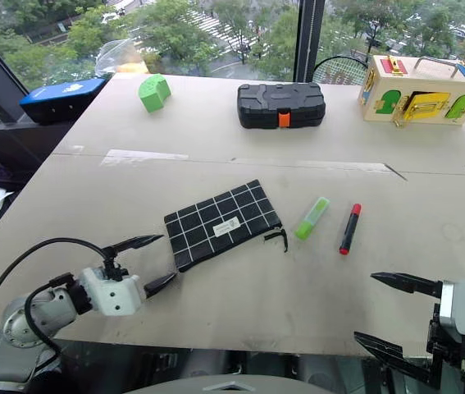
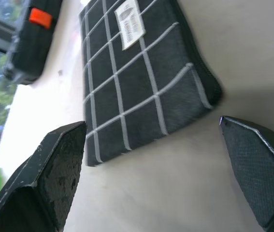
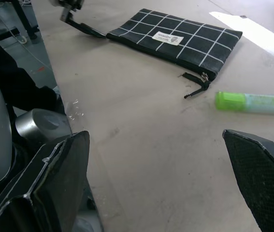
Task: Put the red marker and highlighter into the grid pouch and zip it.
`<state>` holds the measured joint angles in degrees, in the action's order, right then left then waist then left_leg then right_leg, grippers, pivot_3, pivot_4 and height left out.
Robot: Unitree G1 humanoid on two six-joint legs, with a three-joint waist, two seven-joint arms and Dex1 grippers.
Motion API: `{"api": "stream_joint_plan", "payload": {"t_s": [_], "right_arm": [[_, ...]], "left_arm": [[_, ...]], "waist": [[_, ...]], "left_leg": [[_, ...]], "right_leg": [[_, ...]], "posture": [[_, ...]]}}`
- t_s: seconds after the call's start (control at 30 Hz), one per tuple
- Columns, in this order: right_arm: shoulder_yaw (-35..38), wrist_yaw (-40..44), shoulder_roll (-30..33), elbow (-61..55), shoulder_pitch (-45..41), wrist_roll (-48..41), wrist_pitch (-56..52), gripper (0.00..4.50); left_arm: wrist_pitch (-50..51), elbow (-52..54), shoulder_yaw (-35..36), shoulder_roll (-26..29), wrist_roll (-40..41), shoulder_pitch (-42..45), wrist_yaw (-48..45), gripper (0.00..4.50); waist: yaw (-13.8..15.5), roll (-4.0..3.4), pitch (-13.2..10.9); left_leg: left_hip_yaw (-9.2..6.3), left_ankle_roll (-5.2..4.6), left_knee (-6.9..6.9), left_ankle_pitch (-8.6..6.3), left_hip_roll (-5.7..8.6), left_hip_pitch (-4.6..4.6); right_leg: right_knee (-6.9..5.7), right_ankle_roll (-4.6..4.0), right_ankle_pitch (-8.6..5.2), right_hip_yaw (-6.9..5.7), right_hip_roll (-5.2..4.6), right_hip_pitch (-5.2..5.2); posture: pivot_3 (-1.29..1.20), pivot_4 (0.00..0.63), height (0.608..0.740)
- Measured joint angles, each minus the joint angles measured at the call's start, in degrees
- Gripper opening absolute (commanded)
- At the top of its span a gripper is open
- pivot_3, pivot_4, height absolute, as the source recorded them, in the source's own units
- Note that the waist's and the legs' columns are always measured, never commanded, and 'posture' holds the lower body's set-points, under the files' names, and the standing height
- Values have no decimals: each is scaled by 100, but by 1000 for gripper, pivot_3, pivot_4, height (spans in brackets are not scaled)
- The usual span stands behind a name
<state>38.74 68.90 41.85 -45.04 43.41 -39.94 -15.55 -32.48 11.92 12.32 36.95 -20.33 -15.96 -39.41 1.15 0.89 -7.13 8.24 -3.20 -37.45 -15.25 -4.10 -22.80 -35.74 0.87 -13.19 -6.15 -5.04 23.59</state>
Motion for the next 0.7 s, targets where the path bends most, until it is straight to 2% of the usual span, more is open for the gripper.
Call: {"api": "stream_joint_plan", "payload": {"t_s": [0.23,0.3,0.33,0.37,0.47,0.5,0.6,0.63,0.7], "right_arm": [[-77,-314,31,-396,-173,-203,-134,4500],[-149,-398,55,-431,-231,-233,-190,4500],[-214,-442,58,-443,-275,-244,-202,4500],[-229,-467,58,-448,-300,-250,-209,4500],[-316,-591,71,-455,-440,-275,-262,4500],[-358,-638,72,-454,-457,-277,-287,4500],[-424,-690,77,-451,-506,-274,-303,4500],[-425,-692,73,-450,-493,-270,-300,4500],[-452,-694,58,-450,-480,-246,-292,4500]], "left_arm": [[428,438,-386,119,-778,120,384,4471],[457,366,-521,162,-819,255,422,3935],[487,277,-634,166,-844,349,433,3916],[499,231,-693,174,-840,385,436,3242],[502,6,-952,251,-793,573,424,2056],[498,-92,-1067,302,-767,652,427,1461],[499,-230,-1189,375,-755,910,418,199],[499,-252,-1218,399,-738,987,417,19],[499,-363,-1316,409,-736,1104,418,19]], "waist": [[24,-31,20],[64,-36,23],[94,-42,23],[106,-42,22],[114,-40,25],[117,-38,26],[126,-44,29],[132,-60,38],[141,-80,48]], "left_leg": [[-4,-1,1,1,0,1],[-5,-1,-1,1,1,3],[-5,-1,-3,1,2,3],[-5,-1,-5,1,2,3],[-6,-1,-6,1,2,4],[-7,-1,-6,1,2,4],[-11,-8,-5,5,1,2],[-11,-11,-5,7,2,2],[-11,-20,-5,12,4,2]], "right_leg": [[-2,0,0,-8,3,-2],[-4,-1,1,-9,1,-4],[-6,-2,1,-8,0,-4],[-6,-2,1,-8,0,-3],[-9,-2,1,-9,0,-4],[-9,-2,1,-10,1,-5],[-9,-2,1,-16,2,-6],[-9,-2,1,-17,2,-7],[-9,-2,1,-19,2,-7]], "posture": [[0,150,740],[0,150,740],[0,150,740],[0,150,740],[0,150,740],[0,150,740],[0,150,740],[0,150,740],[0,150,740]]}}
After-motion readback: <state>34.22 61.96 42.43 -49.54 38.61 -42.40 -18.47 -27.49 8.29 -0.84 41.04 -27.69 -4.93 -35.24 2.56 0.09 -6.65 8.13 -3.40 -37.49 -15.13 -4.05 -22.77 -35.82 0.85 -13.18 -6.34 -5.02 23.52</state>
